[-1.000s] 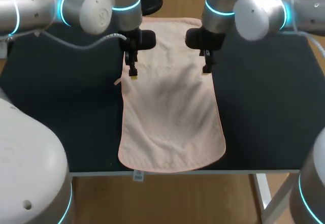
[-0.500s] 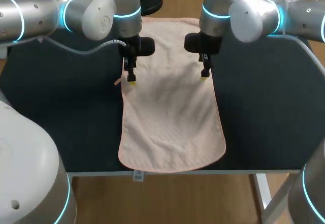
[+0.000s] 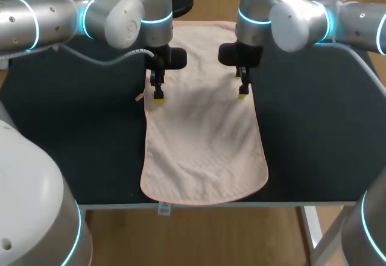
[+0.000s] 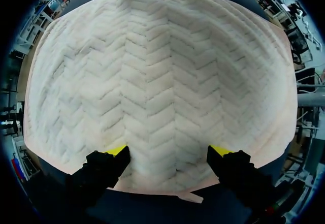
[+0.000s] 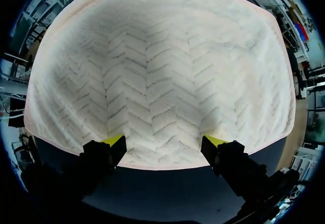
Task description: Fold the towel
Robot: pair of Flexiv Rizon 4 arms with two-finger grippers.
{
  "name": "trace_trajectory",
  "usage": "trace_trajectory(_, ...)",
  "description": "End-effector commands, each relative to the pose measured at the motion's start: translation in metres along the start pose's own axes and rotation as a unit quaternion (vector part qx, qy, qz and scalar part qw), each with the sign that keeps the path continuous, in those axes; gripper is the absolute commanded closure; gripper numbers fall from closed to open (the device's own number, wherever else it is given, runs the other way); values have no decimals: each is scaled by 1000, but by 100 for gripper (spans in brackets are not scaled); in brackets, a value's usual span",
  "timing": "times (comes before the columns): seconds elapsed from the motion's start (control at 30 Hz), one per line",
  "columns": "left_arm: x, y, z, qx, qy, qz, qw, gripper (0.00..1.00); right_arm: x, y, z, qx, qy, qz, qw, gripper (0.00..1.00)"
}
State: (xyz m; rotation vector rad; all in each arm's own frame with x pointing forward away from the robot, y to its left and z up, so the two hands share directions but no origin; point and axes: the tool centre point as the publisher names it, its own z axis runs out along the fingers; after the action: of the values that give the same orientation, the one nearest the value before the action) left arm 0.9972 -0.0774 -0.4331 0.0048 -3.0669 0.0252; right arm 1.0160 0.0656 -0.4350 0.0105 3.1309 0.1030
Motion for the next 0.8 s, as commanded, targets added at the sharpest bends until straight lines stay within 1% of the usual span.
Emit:
trace_trajectory(0.03, -3, 0, 7, 2, 3, -1, 1000, 0, -3, 2, 1, 3, 3, 0, 1000, 0)
trace_trajectory(0.4, -5, 1, 10, 0, 2, -4, 1000, 0, 0, 0, 7, 3, 14, 4, 1000, 0)
trace_trajectory(0.43, -5, 2, 9, 1, 1, -4, 1000, 0, 0, -1, 7, 4, 13, 5, 1000, 18)
trace_trajectory(0.47, -5, 2, 9, 1, 1, -4, 1000, 28, 0, -1, 7, 5, 14, 5, 1000, 56)
trace_trajectory(0.5, -4, 2, 9, 1, 1, -5, 1000, 58, 0, -1, 7, 5, 13, 6, 1000, 77)
trace_trajectory(0.53, -4, 3, 9, 1, 1, -5, 1000, 91, 1, -1, 7, 6, 13, 6, 1000, 100)
trace_trajectory(0.57, -4, 3, 9, 2, 1, -5, 1000, 100, 1, -2, 7, 6, 12, 5, 1000, 100)
trace_trajectory(0.8, -3, 5, 4, 2, -4, -9, 1000, 100, 4, -7, 4, 5, 3, 7, 1000, 100)
